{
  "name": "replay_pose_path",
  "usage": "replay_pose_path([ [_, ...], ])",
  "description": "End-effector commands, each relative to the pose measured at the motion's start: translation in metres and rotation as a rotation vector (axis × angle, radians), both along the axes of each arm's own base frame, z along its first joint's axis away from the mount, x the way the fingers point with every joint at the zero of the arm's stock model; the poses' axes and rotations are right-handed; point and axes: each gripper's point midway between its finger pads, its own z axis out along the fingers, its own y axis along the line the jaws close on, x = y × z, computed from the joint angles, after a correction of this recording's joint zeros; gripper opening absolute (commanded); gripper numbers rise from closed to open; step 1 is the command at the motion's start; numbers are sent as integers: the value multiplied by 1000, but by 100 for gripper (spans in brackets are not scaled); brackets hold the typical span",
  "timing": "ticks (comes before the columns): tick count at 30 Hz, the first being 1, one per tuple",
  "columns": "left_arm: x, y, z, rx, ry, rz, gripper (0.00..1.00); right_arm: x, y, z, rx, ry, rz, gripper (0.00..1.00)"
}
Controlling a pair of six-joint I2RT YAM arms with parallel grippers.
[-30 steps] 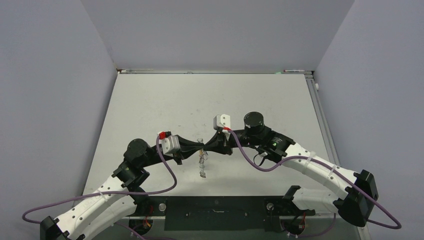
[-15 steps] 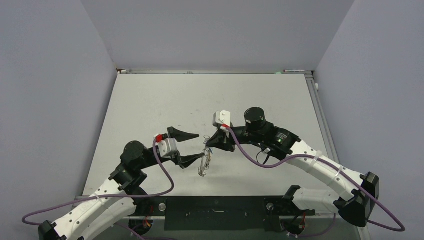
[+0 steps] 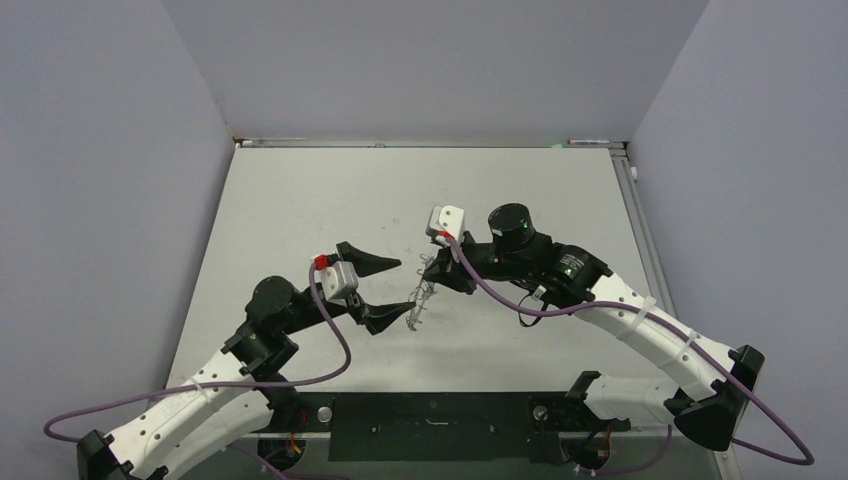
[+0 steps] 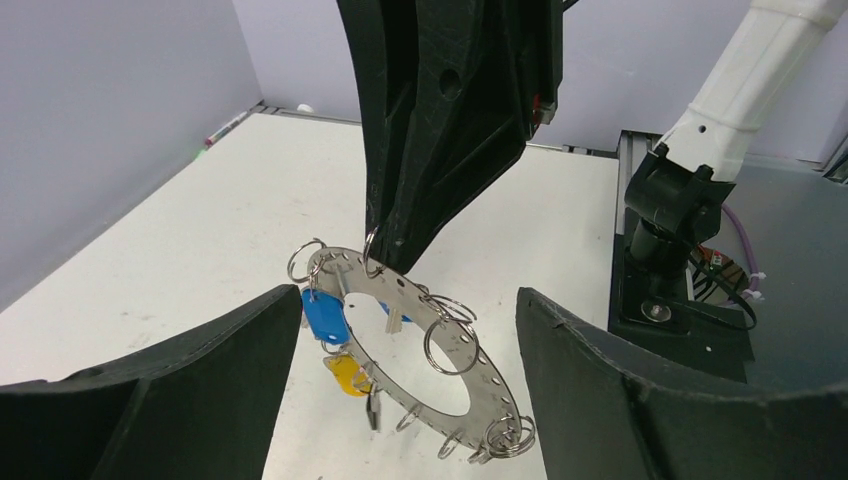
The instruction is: Put the keys on the keyring
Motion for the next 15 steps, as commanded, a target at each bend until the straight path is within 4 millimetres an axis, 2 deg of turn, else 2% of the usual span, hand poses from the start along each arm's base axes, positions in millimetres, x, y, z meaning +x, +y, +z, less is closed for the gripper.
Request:
replay_pose_path([
  [1, -1, -15, 28, -48, -33, -19, 73, 3, 2, 22, 12, -7, -26, 5],
  [7, 1, -34, 13, 44, -55, -35, 63, -6, -2, 20, -8, 16, -4, 5],
  [15, 6, -35, 1, 118, -78, -15, 45, -16, -7, 22, -8, 13, 32, 5],
])
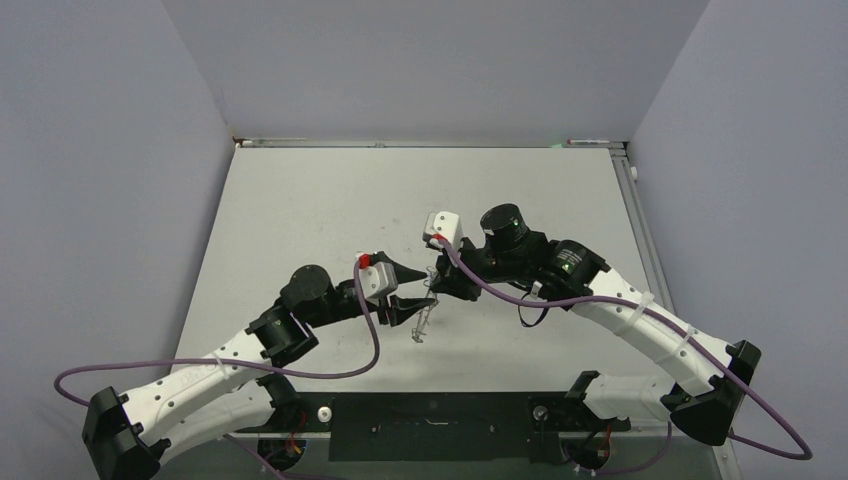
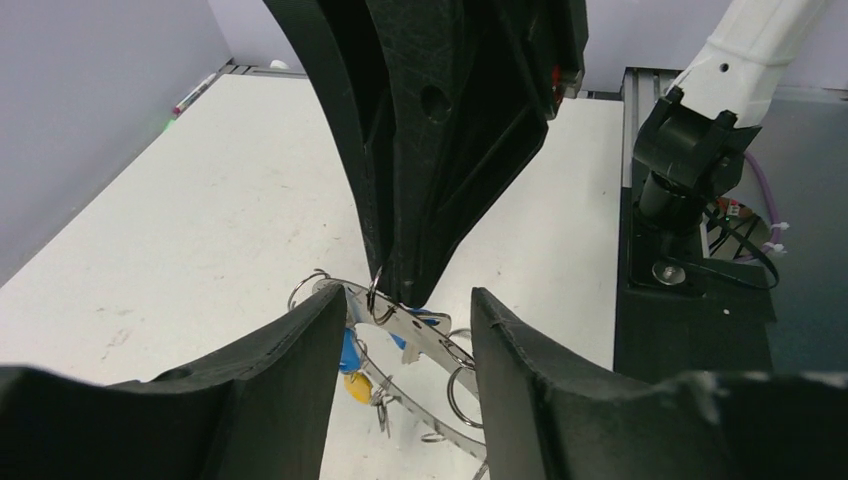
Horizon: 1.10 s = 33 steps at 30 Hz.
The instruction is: Put the keys on the keyring
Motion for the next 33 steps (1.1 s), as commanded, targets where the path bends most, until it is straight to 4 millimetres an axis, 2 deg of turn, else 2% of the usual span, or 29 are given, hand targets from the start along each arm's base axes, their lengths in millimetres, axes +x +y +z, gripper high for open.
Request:
replay_pose_path([
  [1, 5, 0, 19, 14, -72, 23, 43, -6, 4, 39, 96, -69, 36, 5],
  [8, 6, 3, 12, 34, -81, 39, 40, -10, 4, 41, 103, -69, 61, 5],
  [16, 2, 1, 6, 75, -106, 9, 26, -15, 5, 41, 96, -62, 94, 5],
  [21, -4, 0, 4, 97, -125, -23, 12, -18, 6, 40, 94, -60, 113, 5],
  [27, -6, -1, 0, 111, -125, -34, 0, -24, 9, 41, 109, -52, 151, 5],
  [31, -11, -3, 3, 85, -128, -58, 2, -27, 10, 40, 110, -49, 171, 5],
  [33, -15, -3, 5, 73, -132, -78, 13, -26, 10, 38, 106, -46, 170, 5],
])
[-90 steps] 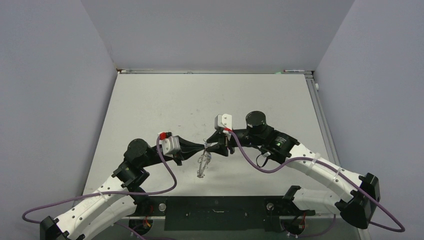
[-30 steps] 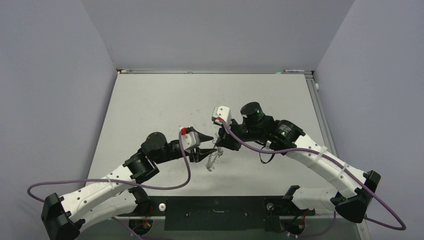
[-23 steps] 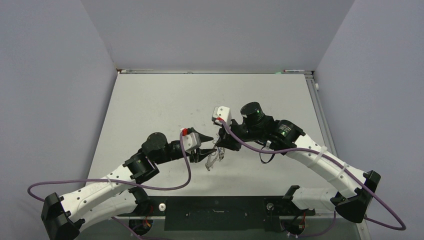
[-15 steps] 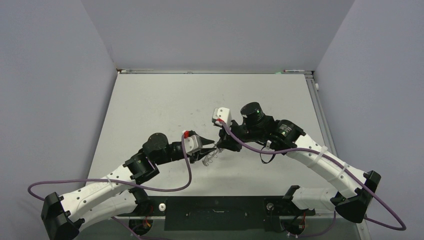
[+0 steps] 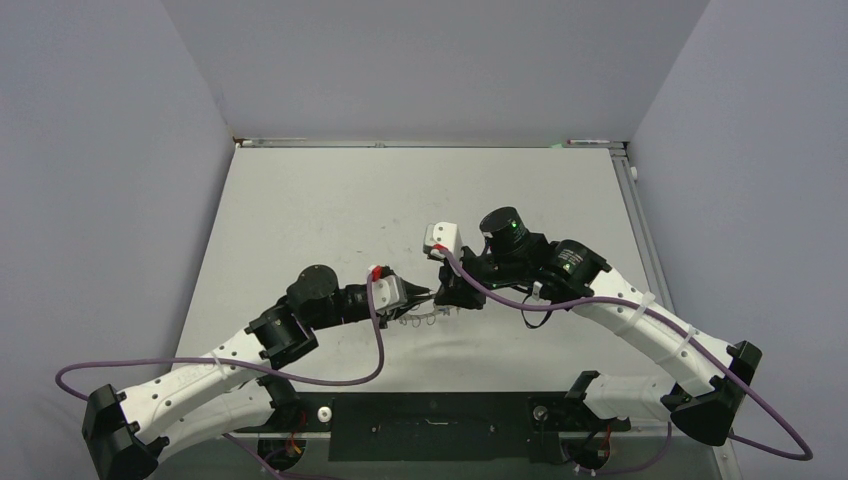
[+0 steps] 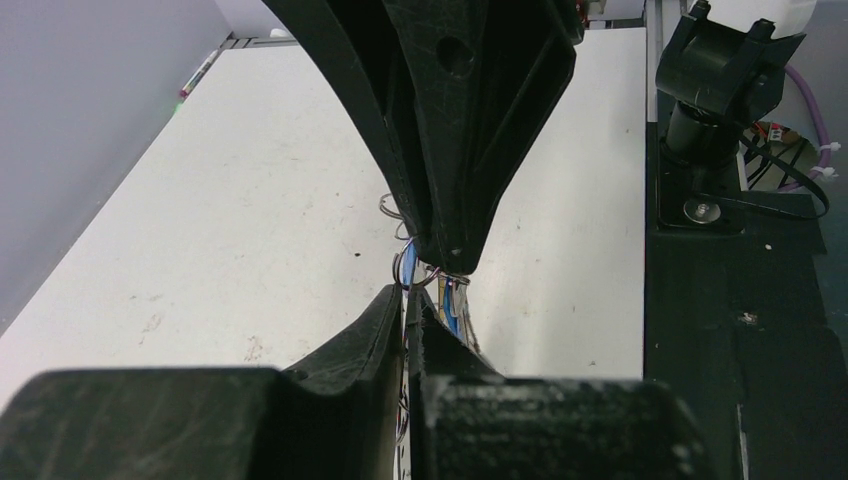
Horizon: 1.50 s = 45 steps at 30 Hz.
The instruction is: Put the keys on the keyring
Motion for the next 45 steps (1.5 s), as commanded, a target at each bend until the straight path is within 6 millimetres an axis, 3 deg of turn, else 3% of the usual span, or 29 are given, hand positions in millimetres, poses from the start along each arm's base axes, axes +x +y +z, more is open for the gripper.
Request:
replay_pose_path([
  [1, -15, -5, 24, -62, -41, -80, 16, -5, 18, 47, 153, -84, 79, 5],
  [7, -22, -3, 26, -71, -51, -107, 20, -5, 19, 46, 152, -81, 89, 5],
  [15, -27, -5, 22, -54, -46, -139, 0, -7, 18, 47, 150, -85, 100, 5],
  [20, -36, -8, 20, -55, -39, -193, 0, -7, 17, 48, 164, -100, 94, 5],
  [24, -29, -6, 27, -97, -21, -139, 0, 0, 16, 48, 165, -120, 55, 6],
  [25, -26, -6, 31, -121, -8, -115, 0, 1, 15, 49, 167, -126, 42, 11],
  [29, -17, -1, 49, -231, 8, -41, 0, 10, 11, 60, 201, -173, -23, 44],
  [31, -17, 0, 56, -272, 20, -33, 0, 17, 6, 72, 240, -213, -87, 51],
  [38, -16, 4, 74, -446, 97, -9, 0, 21, -14, 115, 418, -343, -204, 54],
  [45, -10, 12, 102, -621, 170, 27, 0, 4, -15, 119, 494, -326, -150, 49],
])
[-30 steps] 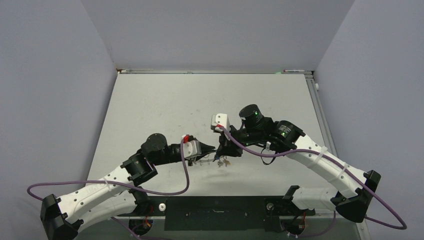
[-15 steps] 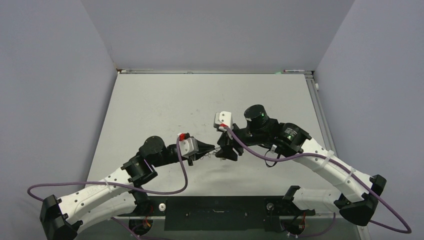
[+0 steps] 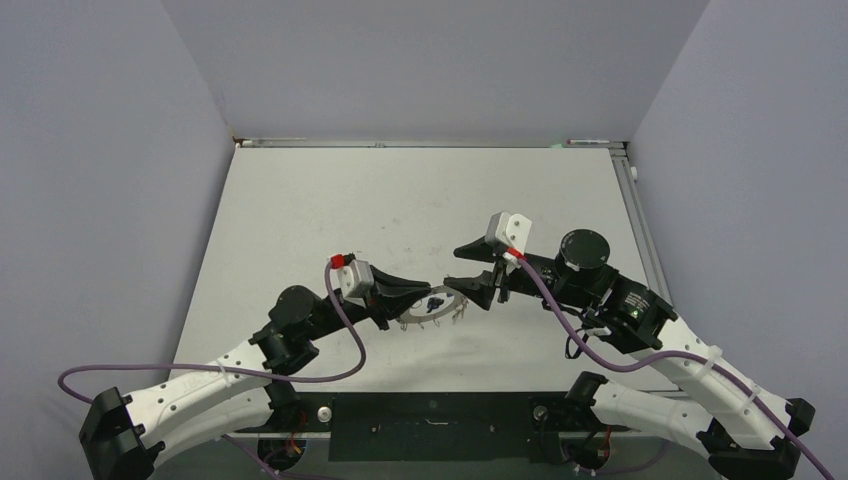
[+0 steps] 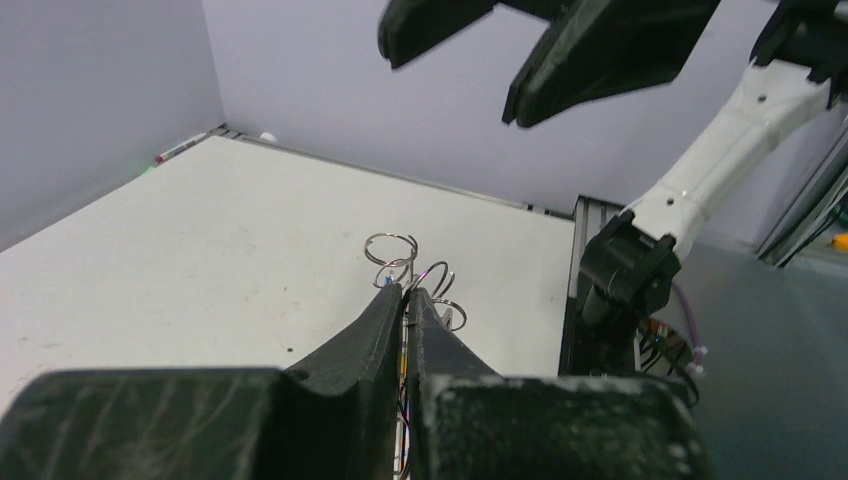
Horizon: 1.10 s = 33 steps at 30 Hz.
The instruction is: Put the keys on the keyring
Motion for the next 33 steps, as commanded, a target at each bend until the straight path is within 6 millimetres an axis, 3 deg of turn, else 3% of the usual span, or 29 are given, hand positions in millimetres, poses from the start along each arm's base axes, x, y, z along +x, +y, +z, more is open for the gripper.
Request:
replay_pose_path([
  [1, -1, 13, 70, -278, -5, 25, 0, -5, 5, 12, 87, -17, 31, 47],
  [7, 5, 13, 82, -374, 113, 27, 0, -13, 4, 14, 147, -41, 62, 45],
  [16, -2, 22, 95, -565, 190, -43, 0, -16, 10, 20, 192, -65, 96, 37],
  [33, -7, 20, 93, -539, 158, -63, 0, -3, 23, 16, 192, -48, 78, 29],
])
